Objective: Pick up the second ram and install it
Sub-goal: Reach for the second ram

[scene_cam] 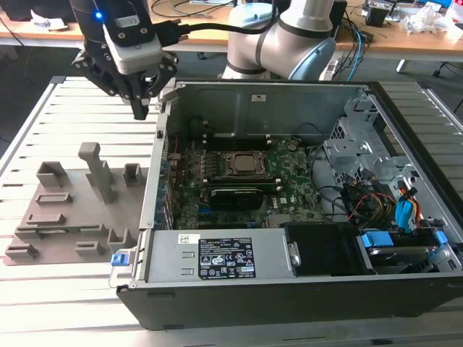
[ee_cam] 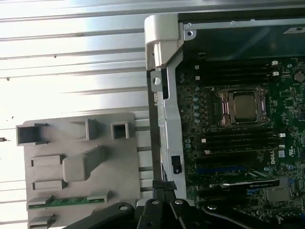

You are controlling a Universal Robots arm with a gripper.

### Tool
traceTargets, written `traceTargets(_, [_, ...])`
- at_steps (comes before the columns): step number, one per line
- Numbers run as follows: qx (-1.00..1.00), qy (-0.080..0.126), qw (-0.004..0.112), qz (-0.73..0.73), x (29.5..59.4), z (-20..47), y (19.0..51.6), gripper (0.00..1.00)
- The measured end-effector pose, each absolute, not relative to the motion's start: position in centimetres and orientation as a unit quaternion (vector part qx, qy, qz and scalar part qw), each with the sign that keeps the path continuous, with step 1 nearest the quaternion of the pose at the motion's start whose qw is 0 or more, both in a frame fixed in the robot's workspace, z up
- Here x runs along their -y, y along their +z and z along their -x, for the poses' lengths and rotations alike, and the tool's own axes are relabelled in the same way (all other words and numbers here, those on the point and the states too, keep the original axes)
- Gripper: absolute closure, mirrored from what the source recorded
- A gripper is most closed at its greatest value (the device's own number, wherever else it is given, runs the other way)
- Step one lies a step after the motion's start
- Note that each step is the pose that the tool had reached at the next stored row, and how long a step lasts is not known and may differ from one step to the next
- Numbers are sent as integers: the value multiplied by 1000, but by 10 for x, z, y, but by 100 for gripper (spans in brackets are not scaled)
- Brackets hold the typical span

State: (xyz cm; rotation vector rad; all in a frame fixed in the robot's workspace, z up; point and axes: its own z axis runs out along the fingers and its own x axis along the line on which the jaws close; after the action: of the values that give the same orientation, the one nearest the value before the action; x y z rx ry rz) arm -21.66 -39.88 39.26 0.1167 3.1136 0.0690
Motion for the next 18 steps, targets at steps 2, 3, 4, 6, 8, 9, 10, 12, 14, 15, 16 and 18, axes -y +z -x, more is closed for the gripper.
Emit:
traceTargets(2, [-999,22,12,-37,399,224,393,89])
traceTargets(3, [-999,22,12,-37,399,227,393,89])
traceTargets(4, [-999,22,13,-37,399,231,392,89])
traceTargets(6, [-999,22,13,-37,399,234,392,89])
traceTargets(8, [-999,22,12,-37,399,241,392,89])
traceTargets(9, [-999,22,12,-37,399,243,392,89])
traceTargets(10, [-999,22,12,-37,399,248,392,89])
traceTargets(12, [-999,22,12,-37,399,256,392,89])
traceTargets(14, [-999,22,13,-37,399,265,392,89])
traceTargets(15, [-999,22,13,-37,399,267,392,89])
traceTargets(16, [-999,22,13,-37,399,270,392,89])
traceTargets(18, [-999,22,12,-37,399,275,392,89])
